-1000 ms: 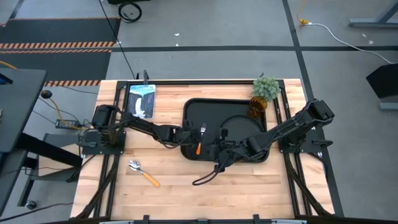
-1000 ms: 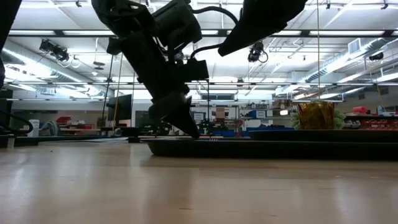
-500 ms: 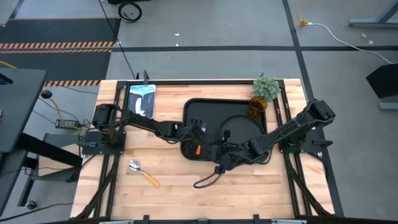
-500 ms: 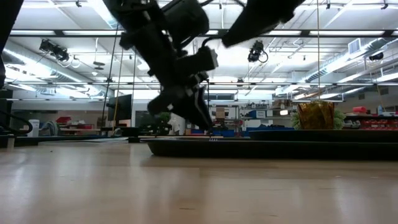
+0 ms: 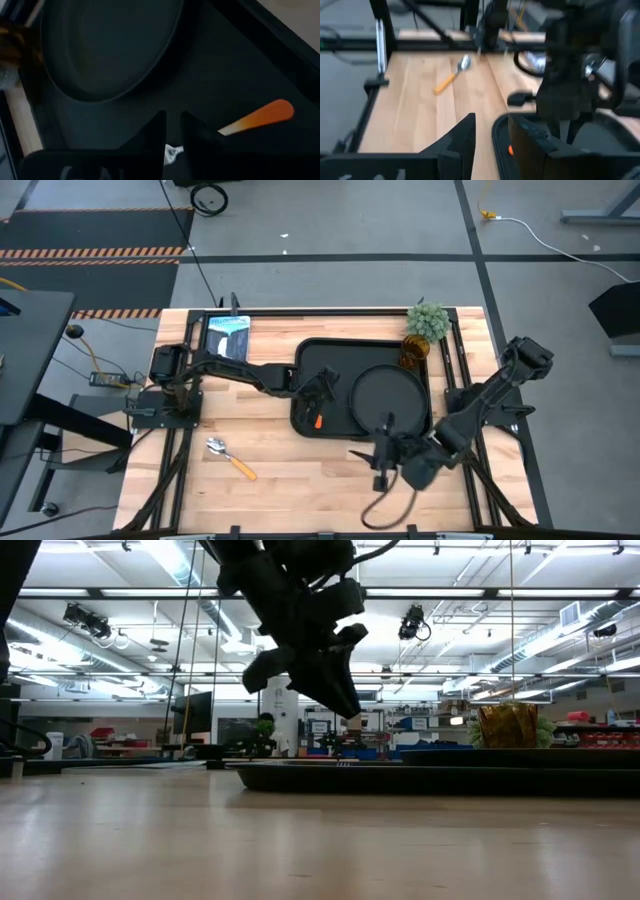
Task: Pick and place plate/cup/fork/spoon on tray
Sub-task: Put the orange fork on the black tray to the left of the black plate
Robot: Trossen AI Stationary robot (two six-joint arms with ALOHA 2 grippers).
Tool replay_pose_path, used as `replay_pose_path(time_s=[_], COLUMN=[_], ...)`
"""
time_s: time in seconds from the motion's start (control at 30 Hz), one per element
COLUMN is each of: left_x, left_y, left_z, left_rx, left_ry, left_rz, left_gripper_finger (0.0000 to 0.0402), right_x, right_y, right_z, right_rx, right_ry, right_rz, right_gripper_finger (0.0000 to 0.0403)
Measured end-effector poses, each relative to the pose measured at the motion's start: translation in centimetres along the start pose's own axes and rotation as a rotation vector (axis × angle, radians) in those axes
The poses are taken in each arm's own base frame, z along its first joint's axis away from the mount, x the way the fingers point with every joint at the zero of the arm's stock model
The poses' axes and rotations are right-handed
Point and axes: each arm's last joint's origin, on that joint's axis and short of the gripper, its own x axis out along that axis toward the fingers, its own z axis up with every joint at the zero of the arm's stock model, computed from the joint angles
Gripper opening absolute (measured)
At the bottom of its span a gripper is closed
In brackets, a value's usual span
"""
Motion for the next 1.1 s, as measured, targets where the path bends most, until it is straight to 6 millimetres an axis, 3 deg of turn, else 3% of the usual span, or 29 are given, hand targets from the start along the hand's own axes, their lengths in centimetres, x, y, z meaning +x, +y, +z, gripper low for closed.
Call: replay_pose_path(time_s=[0.23, 0.33, 0.57, 0.73, 0.9, 1.1], left_x=[3.1, 4.4, 4.1, 4.0, 4.8, 5.3], left_y=[0.7, 1.1, 1.6, 1.2, 0.2, 0.1], left_z=[1.1, 1.6, 1.9, 1.9, 1.1, 0.6], left_rx=[0.032, 0.054, 0.087, 0.276, 0.516, 0.589], left_ry=[0.043, 0.151, 0.310, 0.295, 0.284, 0.272], left_rz=[-0.041, -0.107, -0.247, -0.297, -0.372, -0.362], left_gripper_finger=[0.0048, 0.0043, 0.0049, 0.0081, 0.0137, 0.0186], right_x=[-1.5, -1.6, -2.0, -2.0, -2.0, -2.0], right_y=[1.1, 1.3, 1.6, 1.6, 1.6, 1.6], right_z=[0.8, 1.0, 0.5, 0.5, 0.5, 0.4], right_rx=[0.031, 0.068, 0.104, 0.104, 0.105, 0.096], right_ry=[-0.138, -0.158, -0.153, -0.160, -0.159, -0.155], right_rz=[-0.075, -0.076, -0.055, -0.074, -0.073, -0.074], right_gripper_finger=[0.0123, 0.0123, 0.0123, 0.0123, 0.0123, 0.0123])
